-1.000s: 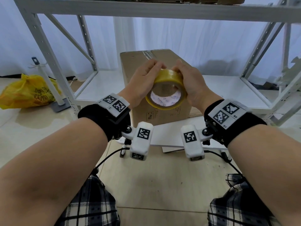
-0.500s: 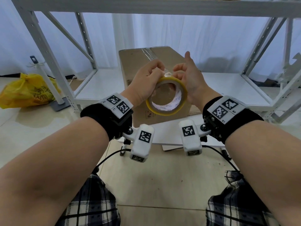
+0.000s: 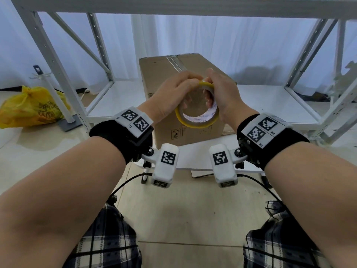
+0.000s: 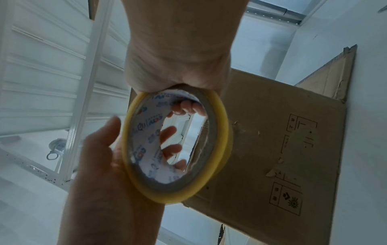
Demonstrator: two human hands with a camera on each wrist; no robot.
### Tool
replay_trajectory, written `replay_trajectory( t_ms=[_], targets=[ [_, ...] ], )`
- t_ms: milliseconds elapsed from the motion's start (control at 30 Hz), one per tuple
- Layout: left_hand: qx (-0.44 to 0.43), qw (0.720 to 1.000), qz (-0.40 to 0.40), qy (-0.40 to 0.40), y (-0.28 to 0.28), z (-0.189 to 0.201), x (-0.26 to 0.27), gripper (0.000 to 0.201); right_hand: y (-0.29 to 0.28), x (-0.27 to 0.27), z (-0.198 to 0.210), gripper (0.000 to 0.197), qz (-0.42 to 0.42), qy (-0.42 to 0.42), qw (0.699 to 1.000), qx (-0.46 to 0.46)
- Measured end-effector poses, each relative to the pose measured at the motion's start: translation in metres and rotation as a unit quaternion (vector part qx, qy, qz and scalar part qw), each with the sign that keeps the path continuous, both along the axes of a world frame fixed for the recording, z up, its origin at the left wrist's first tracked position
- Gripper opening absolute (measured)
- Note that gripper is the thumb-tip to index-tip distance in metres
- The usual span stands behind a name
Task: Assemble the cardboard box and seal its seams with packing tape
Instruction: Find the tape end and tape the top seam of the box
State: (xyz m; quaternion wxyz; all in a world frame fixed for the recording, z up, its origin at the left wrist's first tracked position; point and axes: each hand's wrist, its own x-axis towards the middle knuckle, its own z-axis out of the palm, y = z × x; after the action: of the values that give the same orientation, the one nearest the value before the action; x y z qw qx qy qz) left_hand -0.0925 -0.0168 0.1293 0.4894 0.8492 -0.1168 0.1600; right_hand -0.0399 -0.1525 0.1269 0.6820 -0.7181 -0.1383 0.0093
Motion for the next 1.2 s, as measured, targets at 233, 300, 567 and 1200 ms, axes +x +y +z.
replay_trajectory(
  t_ms=[233, 300, 567, 1200],
  targets=[
    [-0.002, 1.000, 0.022, 0.001, 0.006, -0.011, 0.002, 0.037, -0.007, -0.001, 0.006, 0.012, 0.056, -0.108, 0.993, 0.002],
    [-0.025, 1.000, 0.004, 0.014, 0.005, -0.010, 0.001, 0.036, -0.006, -0.003, 0.009, 0.016, 0.064, -0.151, 0.986, -0.007],
    [-0.060, 0.996, -0.013, 0.060, 0.002, -0.014, 0.004, 0.042, -0.005, -0.007, 0.006, 0.017, 0.051, -0.181, 0.982, 0.002],
    [-0.194, 0.974, 0.085, 0.084, -0.012, -0.012, 0.007, 0.032, -0.001, -0.001, 0.000, 0.021, -0.041, -0.152, 0.983, 0.095]
  ],
)
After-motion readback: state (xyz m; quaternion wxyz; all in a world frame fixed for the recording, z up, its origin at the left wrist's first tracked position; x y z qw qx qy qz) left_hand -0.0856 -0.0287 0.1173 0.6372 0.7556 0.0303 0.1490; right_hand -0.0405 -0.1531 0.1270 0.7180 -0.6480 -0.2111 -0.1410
